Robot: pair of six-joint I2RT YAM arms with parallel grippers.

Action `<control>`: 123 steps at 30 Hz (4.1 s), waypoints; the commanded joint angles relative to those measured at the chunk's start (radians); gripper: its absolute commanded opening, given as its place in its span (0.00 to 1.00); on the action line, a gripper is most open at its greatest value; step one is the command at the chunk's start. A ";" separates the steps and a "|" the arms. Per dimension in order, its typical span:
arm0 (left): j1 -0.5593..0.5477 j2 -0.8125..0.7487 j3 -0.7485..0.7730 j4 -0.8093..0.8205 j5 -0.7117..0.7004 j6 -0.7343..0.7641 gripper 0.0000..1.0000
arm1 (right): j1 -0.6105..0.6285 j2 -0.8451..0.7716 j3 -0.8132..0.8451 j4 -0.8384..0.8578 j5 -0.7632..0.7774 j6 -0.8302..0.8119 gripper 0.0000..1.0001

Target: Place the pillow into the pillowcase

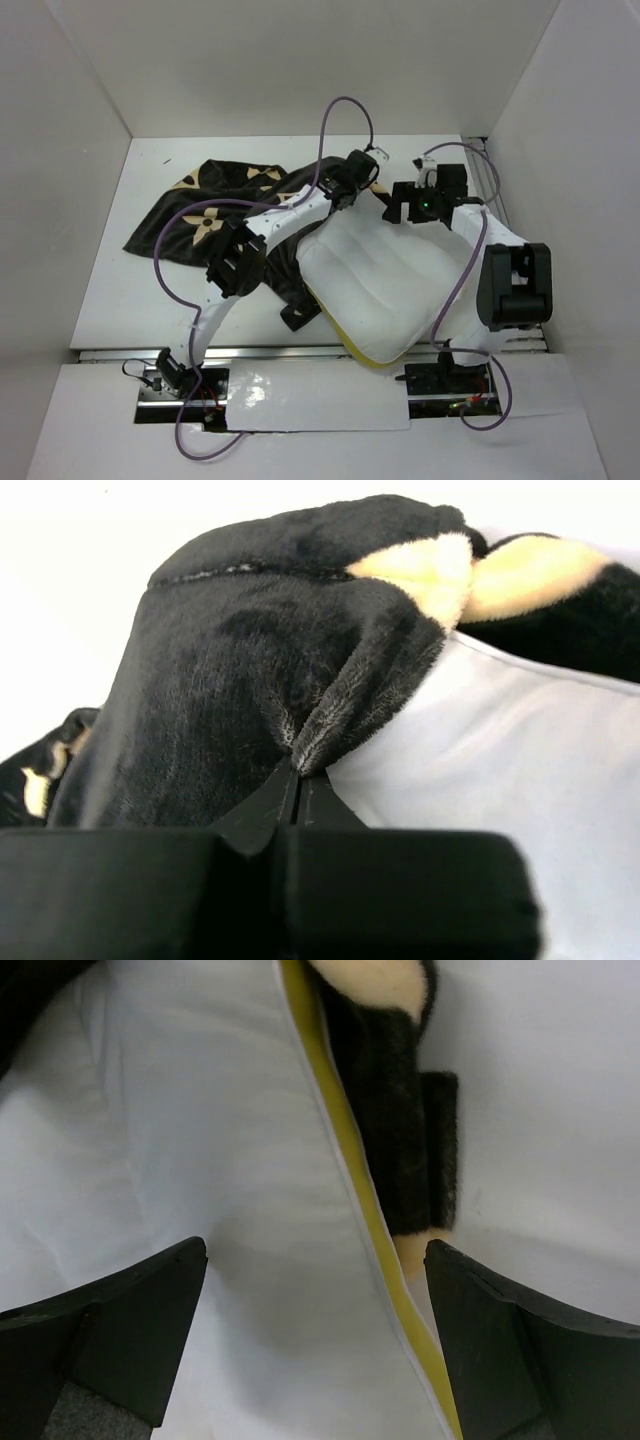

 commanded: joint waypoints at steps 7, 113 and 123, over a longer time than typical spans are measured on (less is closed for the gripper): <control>-0.036 -0.047 0.021 0.074 -0.018 0.001 0.00 | 0.126 0.290 0.208 -0.153 -0.053 -0.241 0.49; -0.194 -0.711 -0.755 0.150 0.709 -0.385 1.00 | 0.274 -0.433 -0.083 -0.344 0.712 0.439 0.77; -0.123 -1.112 -1.168 0.100 0.343 -0.624 1.00 | 0.424 -0.563 -0.149 -0.308 0.635 0.261 0.83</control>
